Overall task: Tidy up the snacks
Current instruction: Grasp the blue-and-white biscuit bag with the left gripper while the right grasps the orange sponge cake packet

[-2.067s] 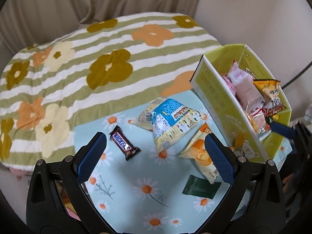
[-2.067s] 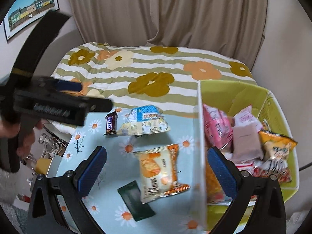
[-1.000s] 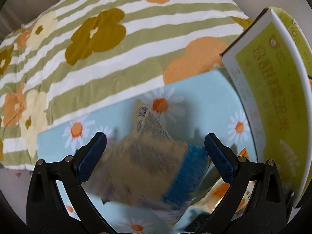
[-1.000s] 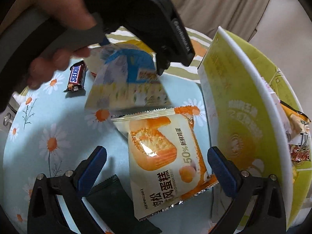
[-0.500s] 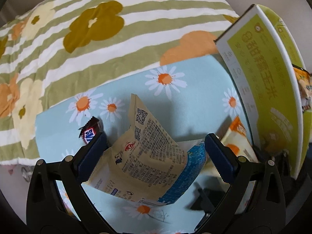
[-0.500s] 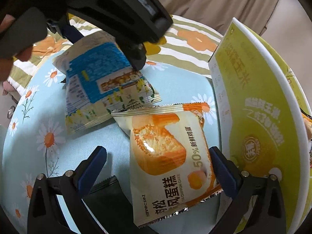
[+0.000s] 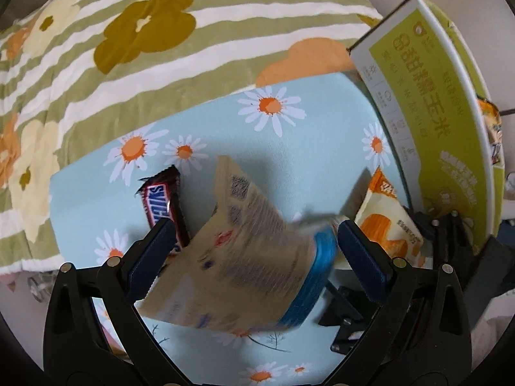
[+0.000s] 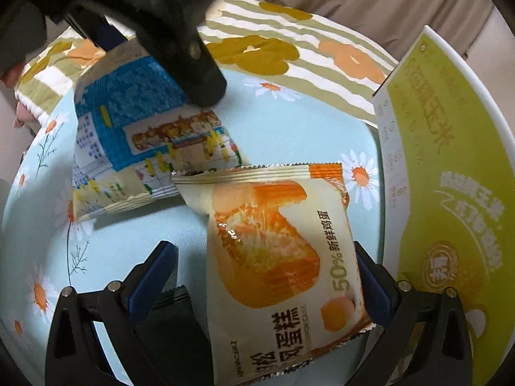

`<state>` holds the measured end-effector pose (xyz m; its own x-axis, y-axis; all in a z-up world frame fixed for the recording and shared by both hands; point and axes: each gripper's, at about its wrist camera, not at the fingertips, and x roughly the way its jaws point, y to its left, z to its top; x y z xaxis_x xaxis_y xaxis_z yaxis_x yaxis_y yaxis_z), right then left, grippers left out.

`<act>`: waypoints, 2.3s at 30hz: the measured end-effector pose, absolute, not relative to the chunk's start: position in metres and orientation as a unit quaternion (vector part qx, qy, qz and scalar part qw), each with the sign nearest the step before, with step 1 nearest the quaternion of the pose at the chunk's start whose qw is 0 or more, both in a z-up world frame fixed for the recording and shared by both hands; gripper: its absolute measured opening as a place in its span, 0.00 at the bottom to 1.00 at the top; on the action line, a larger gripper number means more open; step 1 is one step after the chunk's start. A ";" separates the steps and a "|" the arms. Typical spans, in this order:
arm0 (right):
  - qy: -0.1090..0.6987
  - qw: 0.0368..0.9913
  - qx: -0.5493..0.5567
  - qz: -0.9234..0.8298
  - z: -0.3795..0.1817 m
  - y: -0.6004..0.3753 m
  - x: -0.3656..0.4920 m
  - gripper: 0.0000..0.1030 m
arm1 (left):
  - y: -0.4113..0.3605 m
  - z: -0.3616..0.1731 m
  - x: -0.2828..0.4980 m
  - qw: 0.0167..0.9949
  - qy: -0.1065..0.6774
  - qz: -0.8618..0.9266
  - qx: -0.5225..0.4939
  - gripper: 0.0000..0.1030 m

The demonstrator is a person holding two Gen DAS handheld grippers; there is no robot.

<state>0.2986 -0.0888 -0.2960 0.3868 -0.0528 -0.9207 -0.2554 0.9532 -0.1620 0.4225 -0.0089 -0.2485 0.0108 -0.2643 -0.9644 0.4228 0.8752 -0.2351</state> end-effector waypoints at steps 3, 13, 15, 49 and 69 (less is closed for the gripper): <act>0.551 0.820 -0.140 0.066 -0.299 -0.089 0.303 1.00 | -0.004 -0.241 0.423 0.707 0.659 -0.252 0.052 0.97; 0.552 0.819 -0.134 0.081 -0.302 -0.092 0.309 0.97 | 0.001 -0.248 0.410 0.689 0.671 -0.262 0.085 0.98; 0.552 0.820 -0.129 0.081 -0.300 -0.097 0.307 0.94 | 0.000 -0.252 0.409 0.686 0.672 -0.263 0.089 0.98; 0.501 0.860 -0.051 0.077 -0.198 -0.099 0.275 0.60 | 0.022 -0.153 0.370 0.772 0.552 -0.302 0.088 0.65; 0.398 0.913 -0.036 0.084 -0.037 -0.253 0.264 0.60 | -0.088 -0.029 0.367 0.849 0.453 -0.271 -0.024 0.66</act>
<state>0.2639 -0.2531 -0.0372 0.6697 0.1241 -0.7322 -0.1812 0.9834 0.0010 0.3669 -0.0878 -0.0292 0.4436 -0.4813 -0.7561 0.4379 0.8524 -0.2857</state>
